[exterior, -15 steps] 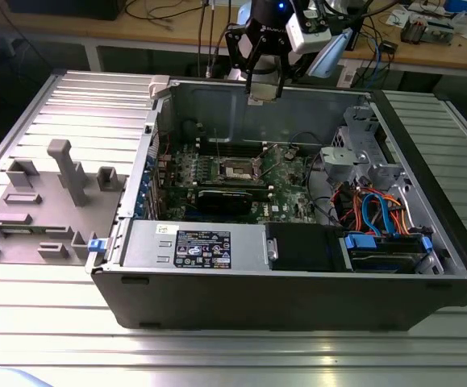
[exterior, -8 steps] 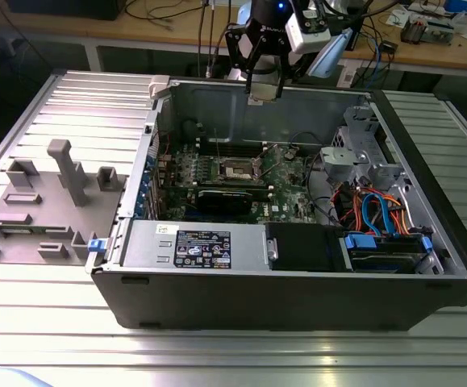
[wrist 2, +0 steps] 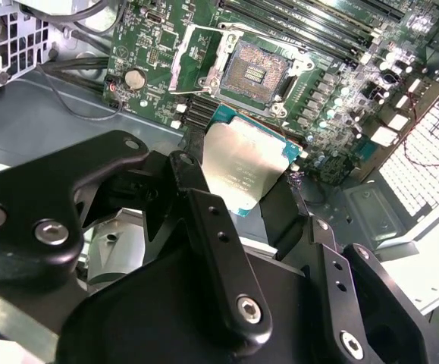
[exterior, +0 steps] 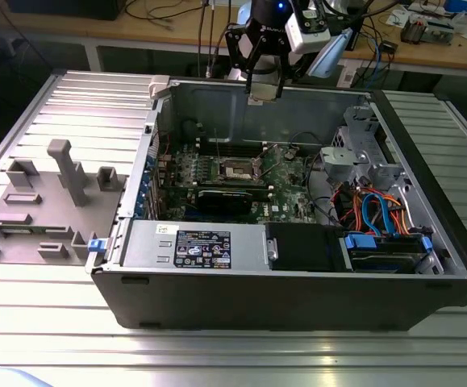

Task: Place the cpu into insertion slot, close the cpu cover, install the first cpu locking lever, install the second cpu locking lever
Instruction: 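Place the cpu into insertion slot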

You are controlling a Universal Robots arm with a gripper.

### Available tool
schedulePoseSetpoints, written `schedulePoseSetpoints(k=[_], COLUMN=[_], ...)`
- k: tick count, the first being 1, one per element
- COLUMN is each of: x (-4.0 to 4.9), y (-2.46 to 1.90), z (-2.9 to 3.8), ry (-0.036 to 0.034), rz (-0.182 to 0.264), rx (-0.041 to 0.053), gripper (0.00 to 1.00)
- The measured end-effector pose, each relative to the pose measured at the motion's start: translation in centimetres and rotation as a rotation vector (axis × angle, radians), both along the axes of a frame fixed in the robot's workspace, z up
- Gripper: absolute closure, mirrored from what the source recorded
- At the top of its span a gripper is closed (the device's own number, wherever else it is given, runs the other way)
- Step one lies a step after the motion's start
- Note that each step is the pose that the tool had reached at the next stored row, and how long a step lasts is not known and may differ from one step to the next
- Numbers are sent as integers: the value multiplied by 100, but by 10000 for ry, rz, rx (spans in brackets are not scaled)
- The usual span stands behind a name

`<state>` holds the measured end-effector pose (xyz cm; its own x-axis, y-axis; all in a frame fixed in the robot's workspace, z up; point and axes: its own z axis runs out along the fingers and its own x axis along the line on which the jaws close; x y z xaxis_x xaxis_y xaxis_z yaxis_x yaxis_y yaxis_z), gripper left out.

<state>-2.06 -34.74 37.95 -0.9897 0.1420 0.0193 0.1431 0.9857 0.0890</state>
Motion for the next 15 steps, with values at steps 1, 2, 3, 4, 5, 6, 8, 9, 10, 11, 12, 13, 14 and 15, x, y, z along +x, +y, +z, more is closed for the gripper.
schedulePoseSetpoints(k=[1,2,3,4,5,6,8,9,10,11,12,13,14,15], x=[0,0,0,0,0,0,0,0,0,0,0,0,0,0], y=[0,0,0,0,0,0,0,0,0,0,0,0,0,0], z=[0,0,0,0,0,0,0,0,0,0,0,0,0,0], ry=[0,0,0,0,0,0,0,0,0,0,0,0,0,0], rz=[-4,-9,-16,-20,-25,-28,-36,-42,-45,-51,-61,-64,-77,-78], rx=[0,0,0,0,1,0,0,0,0,0,0,0,0,0], gripper=[46,46,46,46,46,46,46,46,46,46,46,46,46,46])
